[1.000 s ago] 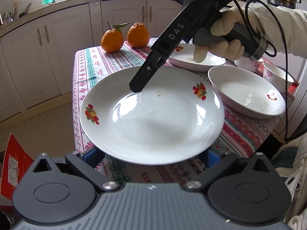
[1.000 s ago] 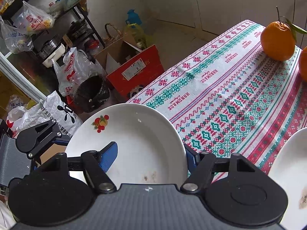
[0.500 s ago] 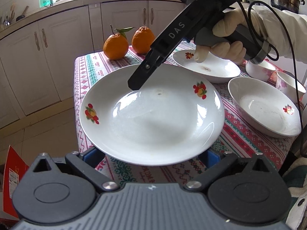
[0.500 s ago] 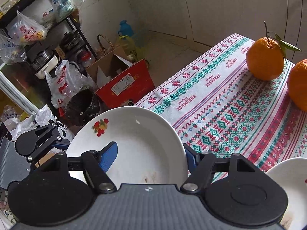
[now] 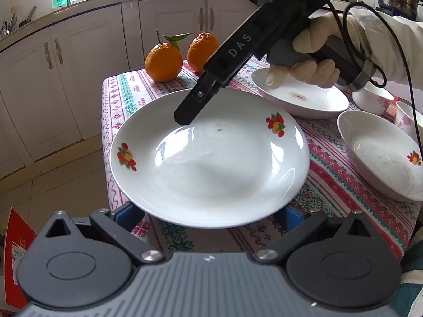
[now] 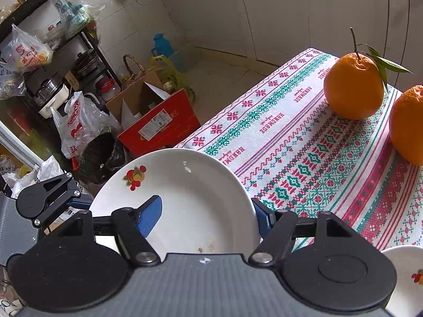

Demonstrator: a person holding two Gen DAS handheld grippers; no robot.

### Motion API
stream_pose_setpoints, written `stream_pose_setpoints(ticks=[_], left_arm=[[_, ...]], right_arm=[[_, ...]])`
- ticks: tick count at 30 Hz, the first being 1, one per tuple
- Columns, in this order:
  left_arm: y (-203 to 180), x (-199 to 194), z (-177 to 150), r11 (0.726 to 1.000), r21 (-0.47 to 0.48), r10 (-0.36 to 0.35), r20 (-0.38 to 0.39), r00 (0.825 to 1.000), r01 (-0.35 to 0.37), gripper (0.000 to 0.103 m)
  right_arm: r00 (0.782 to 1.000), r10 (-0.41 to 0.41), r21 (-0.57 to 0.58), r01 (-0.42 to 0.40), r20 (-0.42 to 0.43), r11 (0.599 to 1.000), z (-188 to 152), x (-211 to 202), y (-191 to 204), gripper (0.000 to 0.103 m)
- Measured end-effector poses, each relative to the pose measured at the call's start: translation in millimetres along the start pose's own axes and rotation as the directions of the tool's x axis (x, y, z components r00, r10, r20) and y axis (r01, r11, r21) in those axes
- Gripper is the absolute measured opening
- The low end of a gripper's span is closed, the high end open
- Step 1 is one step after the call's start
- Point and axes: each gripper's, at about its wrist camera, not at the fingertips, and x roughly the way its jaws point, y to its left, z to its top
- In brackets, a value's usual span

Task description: Organize plates and bowls

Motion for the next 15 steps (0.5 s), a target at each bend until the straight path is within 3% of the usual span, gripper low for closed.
stream_pose_setpoints(ticks=[15], left_arm=[[-0.4, 3.9, 0.2, 1.0, -0.004, -0.011, -0.01, 1.0, 0.011, 0.102]], right_arm=[[1.0, -0.02, 0.008, 0.02, -0.015, 1.0, -4.1, 8.6, -5.1, 0.077]])
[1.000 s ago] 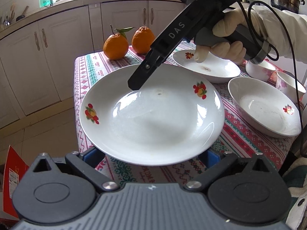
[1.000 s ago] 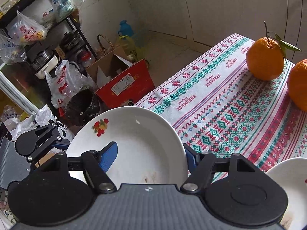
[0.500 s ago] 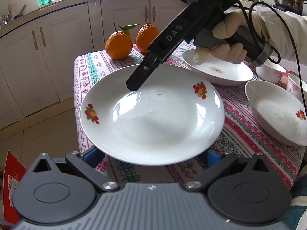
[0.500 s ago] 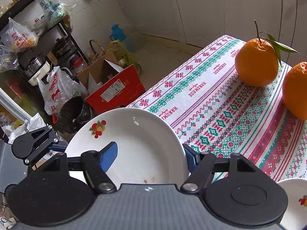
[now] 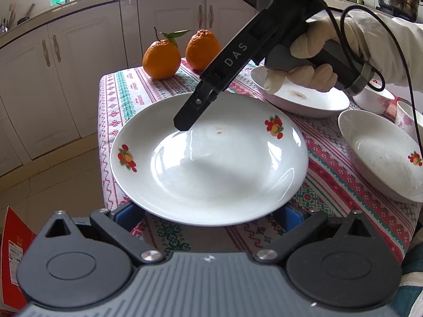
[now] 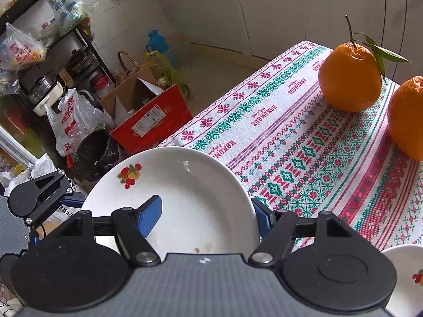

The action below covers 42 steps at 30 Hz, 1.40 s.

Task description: Organize plates and bowls

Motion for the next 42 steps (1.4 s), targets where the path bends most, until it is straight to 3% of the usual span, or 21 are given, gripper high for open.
stream_pose_setpoints(ticks=[12, 17, 28, 35, 42], left_arm=[[-2.2, 1.7, 1.3, 1.0, 0.004, -0.009, 0.009, 1.0, 0.009, 0.102], [-3.7, -1.3, -0.6, 1.0, 0.008, 0.0, 0.017, 1.0, 0.0, 0.102], [-14.5, -33.2, -14.7, 0.997, -0.032, 0.069, 0.038, 0.997, -0.068, 0.102], [-38.9, -63.6, -18.9, 0.993, -0.054, 0.105, 0.087, 0.991, -0.1, 0.102], [-70.1, -82.1, -16.3, 0.992, -0.053, 0.123, 0.159, 0.98, -0.116, 0.102]], right_arm=[[1.0, -0.018, -0.011, 0.018, -0.007, 1.0, -0.5, 0.9, 0.9, 0.079], [1.0, 0.001, -0.017, -0.001, 0.0, 1.0, -1.2, 1.6, 6.6, 0.102], [0.994, -0.089, -0.028, 0.091, 0.065, 0.995, -15.9, -40.9, 19.9, 0.103], [0.976, -0.168, -0.044, 0.175, 0.139, 0.984, -48.9, -94.9, 48.1, 0.103], [0.943, -0.247, 0.001, 0.253, 0.223, 0.967, -109.9, -141.8, 73.8, 0.103]])
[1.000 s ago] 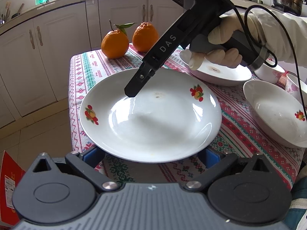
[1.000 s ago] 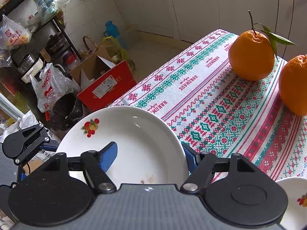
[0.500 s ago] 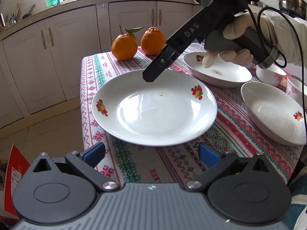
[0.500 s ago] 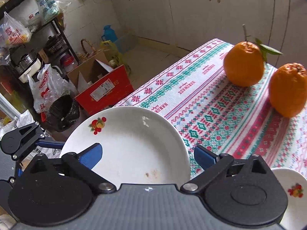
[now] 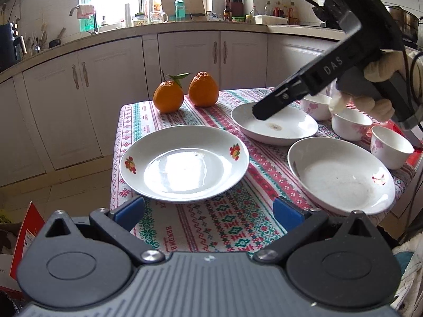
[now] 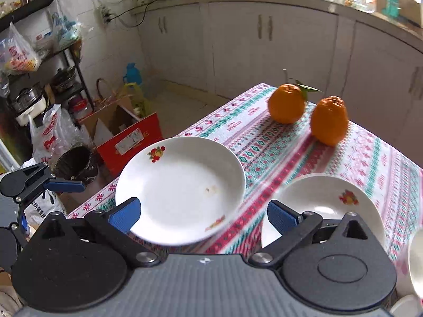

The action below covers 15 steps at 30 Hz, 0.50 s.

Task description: Organize plates and bowls

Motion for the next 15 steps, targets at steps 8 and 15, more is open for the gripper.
stream_pose_setpoints(ticks=[8, 15], left_arm=[[-37.9, -0.6, -9.3, 0.998, -0.036, -0.045, 0.034, 0.998, 0.047, 0.102], [-64.3, 9.3, -14.9, 0.989, 0.068, -0.132, -0.035, 0.991, 0.134, 0.102]], right_arm=[[0.975, -0.208, 0.134, 0.197, 0.077, 0.971, -66.8, -50.4, 9.8, 0.103], [0.965, -0.252, 0.303, 0.22, 0.072, 0.927, -115.0, -65.7, 9.2, 0.103]])
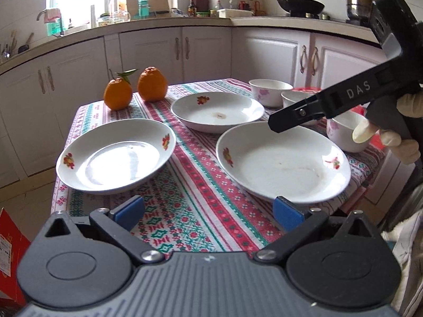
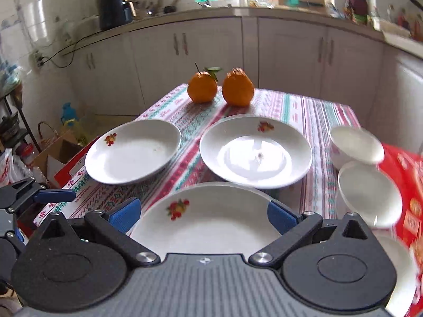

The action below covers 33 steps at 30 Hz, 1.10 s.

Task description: Organize plates and bowls

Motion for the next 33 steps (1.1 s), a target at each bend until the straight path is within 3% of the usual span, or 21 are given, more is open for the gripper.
stream_pose_setpoints(ticks=[6, 11, 17, 24, 33], left_arm=[[-17.2, 12.5, -5.7, 0.997, 0.039, -0.067, -0.041, 0.997, 0.068, 0.102], [-25.1, 23.4, -4.8, 0.994, 0.054, -0.094, -0.049, 0.994, 0.097, 0.102], [-30.0, 36.4, -2.3, 0.986, 0.088, -0.134, -0.076, 0.988, 0.14, 0.102], [-34.9, 50.1, 1.6, 0.973, 0.105, -0.197, -0.096, 0.976, 0.206, 0.102], [-38.7, 60.2, 4.9, 0.96, 0.128, -0.236, -0.102, 0.966, 0.248, 0.102]], right_arm=[[0.997, -0.07, 0.021, 0.07, -0.028, 0.997, -22.1, -7.2, -9.1, 0.103], [0.997, -0.064, 0.054, 0.066, -0.041, 0.996, -29.4, -8.2, -17.0, 0.103], [0.996, -0.075, 0.018, 0.076, -0.055, 0.997, -28.5, -6.0, -17.1, 0.103], [0.994, -0.045, -0.045, 0.041, -0.097, 0.998, -17.7, 2.2, -25.0, 0.103], [0.98, 0.025, -0.031, -0.032, -0.197, 0.999, 4.9, 22.9, -50.5, 0.103]])
